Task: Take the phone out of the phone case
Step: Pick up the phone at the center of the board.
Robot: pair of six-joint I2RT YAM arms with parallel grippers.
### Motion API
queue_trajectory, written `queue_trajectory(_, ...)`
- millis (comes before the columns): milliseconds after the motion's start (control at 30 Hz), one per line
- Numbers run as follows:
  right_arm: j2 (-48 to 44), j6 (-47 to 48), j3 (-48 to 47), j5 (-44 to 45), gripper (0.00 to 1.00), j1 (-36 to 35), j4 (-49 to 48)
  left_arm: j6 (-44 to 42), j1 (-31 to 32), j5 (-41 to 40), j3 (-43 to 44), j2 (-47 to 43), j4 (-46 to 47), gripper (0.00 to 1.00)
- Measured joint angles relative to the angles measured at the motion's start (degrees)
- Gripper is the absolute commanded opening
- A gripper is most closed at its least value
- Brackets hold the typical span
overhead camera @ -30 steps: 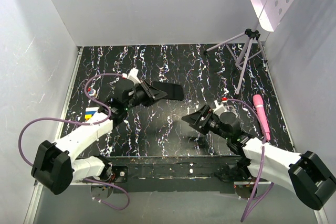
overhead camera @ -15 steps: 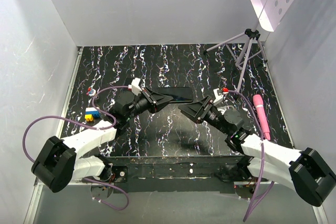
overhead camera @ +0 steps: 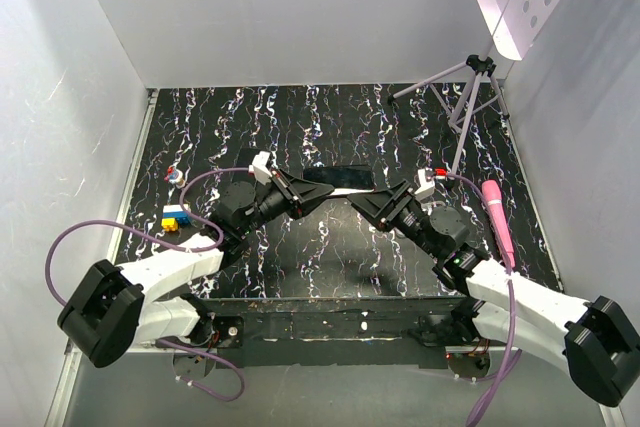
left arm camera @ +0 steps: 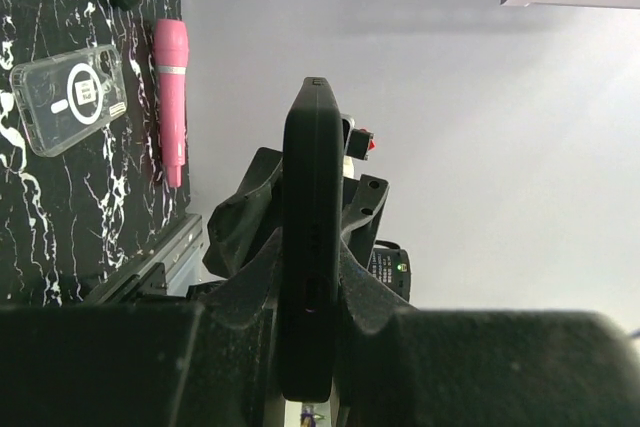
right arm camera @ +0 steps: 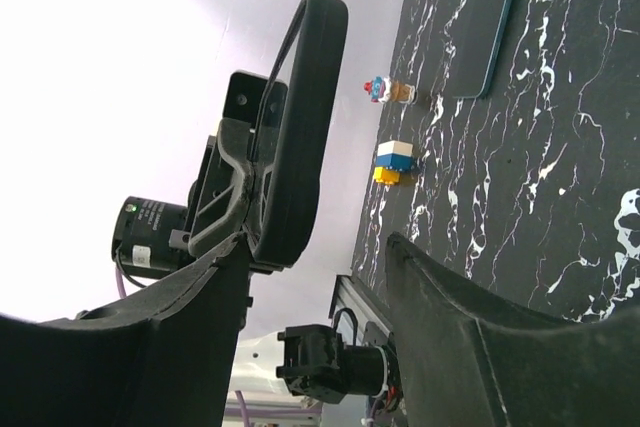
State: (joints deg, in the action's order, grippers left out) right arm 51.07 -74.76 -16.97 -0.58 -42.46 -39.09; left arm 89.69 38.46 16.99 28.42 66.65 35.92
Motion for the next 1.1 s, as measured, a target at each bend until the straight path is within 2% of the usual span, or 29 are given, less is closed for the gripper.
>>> queue_trajectory(167,-0.35,0.0,-0.02,1.33,0.61,0.37,0.24,0.55,1.49,-1.05,-0.57,0.63,1.27,0.0)
queue_trajectory(233,-0.31,0.04,-0.17,1.55,0.56,1.01,0.5,0.55,2.23,-1.11,-0.81,0.63,1.36,0.0)
queue_trajectory(267,-0.13,0.13,-0.48,1.62,0.49,1.55,0.98,0.57,2.71,-1.11,-0.85,0.63,1.46,0.0)
queue_trajectory(400,1.36,0.5,-3.06,0.52,0.03,3.48,2.01,0.39,3.91,-1.84,-1.18,0.63,1.38,0.0)
queue_trajectory(467,2.1,-2.32,-4.26,-1.31,0.01,4.31,1.97,-0.31,3.93,-2.51,-1.49,0.5,2.78,0.02)
queue_trajectory(500,2.32,-2.78,-4.81,-2.27,0.01,4.63,1.97,-0.85,3.85,-2.67,-1.51,0.2,3.3,0.2)
queue_trajectory(600,2.54,-0.92,-5.79,-4.94,0.01,5.29,1.55,-3.72,3.98,-2.4,-1.25,-2.01,0.04,0.64)
queue_trajectory(700,1.25,5.73,-5.97,-8.04,0.01,6.12,5.05,-8.04,4.5,-0.87,-0.96,-5.14,-9.16,0.84)
queue_trajectory(833,-2.73,14.23,-6.86,-11.72,0.01,9.31,16.68,-18.1,4.42,-2.14,1.99,-11.76,-27.96,0.86)
queue_trajectory(967,-5.27,23.19,-11.56,-15.8,0.01,11.98,29.33,-29.97,4.39,-9.44,9.49,-17.05,-45.92,0.84)
queue_trajectory(1100,-4.74,30.23,-17.46,-22.64,0.01,14.43,38.71,-41.59,3.96,-14.34,13.81,-21.62,-53.09,0.89)
